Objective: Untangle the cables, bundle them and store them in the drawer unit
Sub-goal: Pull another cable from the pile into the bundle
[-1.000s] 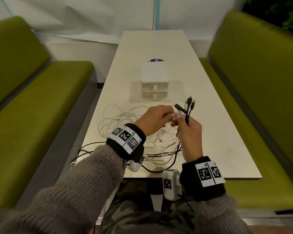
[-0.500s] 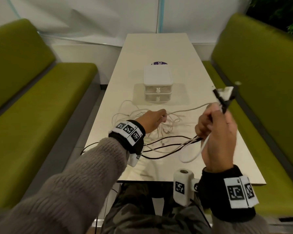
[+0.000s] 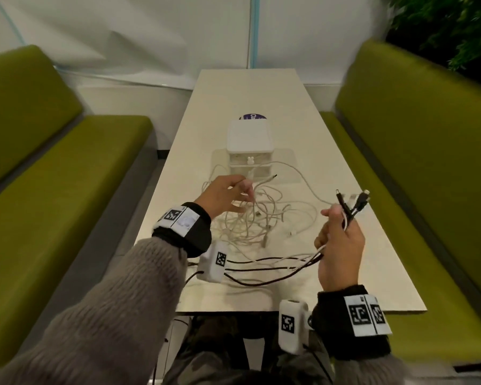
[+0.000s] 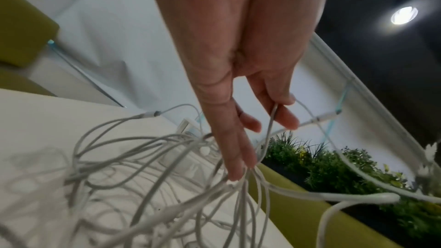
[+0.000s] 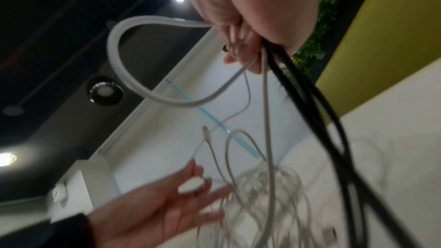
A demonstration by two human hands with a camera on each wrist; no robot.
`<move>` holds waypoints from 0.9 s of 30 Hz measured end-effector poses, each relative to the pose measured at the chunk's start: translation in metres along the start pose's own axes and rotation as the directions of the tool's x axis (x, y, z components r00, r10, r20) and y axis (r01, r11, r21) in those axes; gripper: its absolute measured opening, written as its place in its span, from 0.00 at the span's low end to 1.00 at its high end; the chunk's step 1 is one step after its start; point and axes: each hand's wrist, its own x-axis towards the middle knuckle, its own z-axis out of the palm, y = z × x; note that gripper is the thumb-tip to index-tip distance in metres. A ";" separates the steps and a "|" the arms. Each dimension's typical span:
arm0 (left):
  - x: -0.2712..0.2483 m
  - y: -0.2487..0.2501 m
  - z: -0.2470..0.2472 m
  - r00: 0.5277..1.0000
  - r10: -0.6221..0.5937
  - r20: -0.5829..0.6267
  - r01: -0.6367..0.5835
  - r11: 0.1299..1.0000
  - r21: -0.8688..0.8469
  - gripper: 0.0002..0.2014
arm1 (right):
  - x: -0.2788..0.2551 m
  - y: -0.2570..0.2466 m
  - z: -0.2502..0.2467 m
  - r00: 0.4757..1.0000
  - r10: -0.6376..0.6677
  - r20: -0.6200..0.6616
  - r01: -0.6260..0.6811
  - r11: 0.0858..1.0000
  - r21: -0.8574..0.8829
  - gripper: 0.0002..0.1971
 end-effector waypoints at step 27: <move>0.003 -0.035 0.035 0.960 -0.020 0.279 -0.153 0.796 0.586 0.09 | -0.007 -0.017 0.028 0.995 0.007 0.102 -0.015 0.997 0.081 0.10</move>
